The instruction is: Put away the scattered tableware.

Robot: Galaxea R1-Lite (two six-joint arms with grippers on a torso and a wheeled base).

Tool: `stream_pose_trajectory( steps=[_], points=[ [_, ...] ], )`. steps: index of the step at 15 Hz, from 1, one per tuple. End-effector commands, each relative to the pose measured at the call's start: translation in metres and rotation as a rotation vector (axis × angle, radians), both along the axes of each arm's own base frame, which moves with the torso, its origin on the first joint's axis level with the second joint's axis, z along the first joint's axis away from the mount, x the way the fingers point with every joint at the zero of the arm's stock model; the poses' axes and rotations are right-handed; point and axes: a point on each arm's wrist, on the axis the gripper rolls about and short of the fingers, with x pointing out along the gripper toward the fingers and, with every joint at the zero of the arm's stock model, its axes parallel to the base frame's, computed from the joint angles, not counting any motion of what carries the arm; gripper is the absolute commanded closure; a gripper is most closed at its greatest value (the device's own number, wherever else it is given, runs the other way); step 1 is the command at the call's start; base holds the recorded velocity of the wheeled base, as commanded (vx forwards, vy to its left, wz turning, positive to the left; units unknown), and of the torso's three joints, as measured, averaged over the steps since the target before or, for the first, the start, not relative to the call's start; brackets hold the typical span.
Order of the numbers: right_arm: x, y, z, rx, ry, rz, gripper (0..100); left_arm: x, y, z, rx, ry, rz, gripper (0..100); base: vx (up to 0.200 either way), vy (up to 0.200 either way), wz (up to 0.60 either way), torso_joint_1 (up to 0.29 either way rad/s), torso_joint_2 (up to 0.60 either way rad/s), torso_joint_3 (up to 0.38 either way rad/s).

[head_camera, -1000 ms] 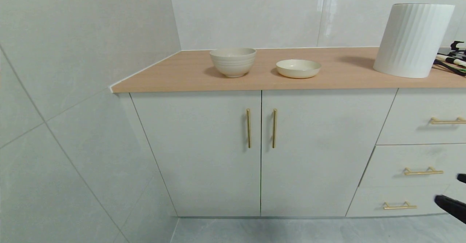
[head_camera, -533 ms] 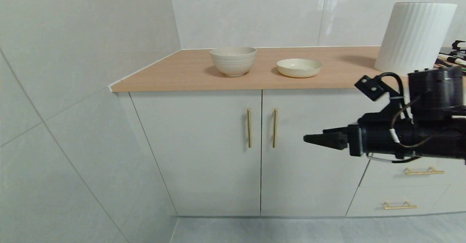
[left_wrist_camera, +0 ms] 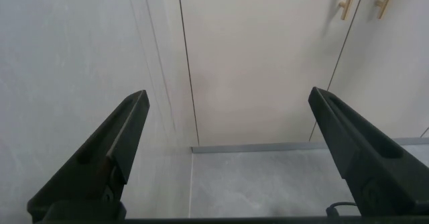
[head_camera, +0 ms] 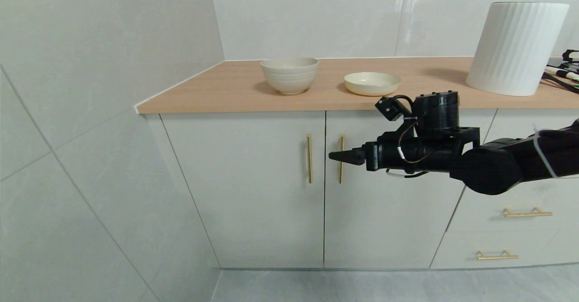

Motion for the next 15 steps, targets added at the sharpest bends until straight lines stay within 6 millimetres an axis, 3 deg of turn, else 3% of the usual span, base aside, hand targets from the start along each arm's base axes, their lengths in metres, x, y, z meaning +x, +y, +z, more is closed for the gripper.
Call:
stream_pose_trajectory(
  steps=[1, 8, 15],
  points=[
    [0.013, 0.011, -0.029, -0.017, 0.030, 0.003, 0, 0.000, 0.000, 0.000, 0.000, 0.000, 0.000, 0, 0.000, 0.000, 0.00, 0.000, 0.00, 0.000],
    [0.019, 0.012, -0.029, 0.029, 0.005, -0.063, 0, 0.000, 0.000, 0.000, 0.000, 0.000, 0.000, 0, 0.000, 0.000, 0.00, 0.000, 0.00, 0.000],
    [0.040, 0.020, -0.050, 0.073, -0.052, -0.169, 0, 0.000, 0.000, 0.000, 0.000, 0.000, 0.000, 0, 0.000, 0.000, 0.00, 0.000, 0.00, 0.000]
  ],
)
